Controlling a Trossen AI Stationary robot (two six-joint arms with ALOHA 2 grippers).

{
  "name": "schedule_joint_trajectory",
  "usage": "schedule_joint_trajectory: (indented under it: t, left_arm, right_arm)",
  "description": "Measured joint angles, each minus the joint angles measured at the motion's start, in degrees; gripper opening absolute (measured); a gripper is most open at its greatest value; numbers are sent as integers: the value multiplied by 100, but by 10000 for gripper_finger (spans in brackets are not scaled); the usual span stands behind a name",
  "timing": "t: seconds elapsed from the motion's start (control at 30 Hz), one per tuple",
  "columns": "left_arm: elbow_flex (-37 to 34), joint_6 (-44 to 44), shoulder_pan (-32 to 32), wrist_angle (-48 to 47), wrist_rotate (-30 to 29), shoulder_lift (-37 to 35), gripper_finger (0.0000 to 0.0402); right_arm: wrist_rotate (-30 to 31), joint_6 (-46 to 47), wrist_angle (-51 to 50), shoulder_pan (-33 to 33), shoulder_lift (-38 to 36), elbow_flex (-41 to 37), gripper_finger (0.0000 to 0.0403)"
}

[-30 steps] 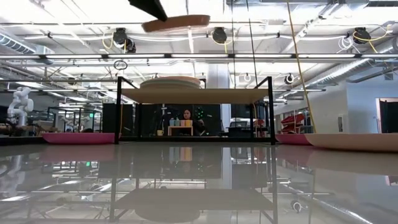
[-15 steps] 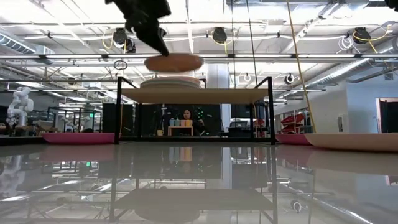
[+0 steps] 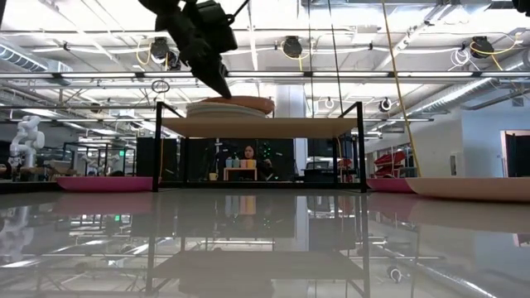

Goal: Place and stack plates onto a shelf
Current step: Stack the brown plate on top of the light orange plate on the shelf

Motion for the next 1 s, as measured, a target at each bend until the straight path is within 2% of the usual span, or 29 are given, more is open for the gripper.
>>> schedule_joint_trajectory:
  t: [0.33, 0.63, 0.73, 0.87, 1.0]
  left_arm:
    - [2, -62, 56, -10, -261, -393, 0]
    - [4, -160, 92, -220, -258, -428, 0]
    - [4, -487, 102, -219, -258, -428, 3]
    - [4, -744, 164, -216, -277, -428, 27]
    - [4, -892, 177, -216, -378, -428, 69]
  right_arm:
    - [0, -7, -19, 0, 0, 0, 57]
    - [0, 0, -19, 0, 0, 0, 57]
    - [0, 0, -19, 0, 0, 0, 57]
    - [0, 0, -19, 0, 0, 1, 57]
    - [0, 2, -19, 0, 0, 2, 57]
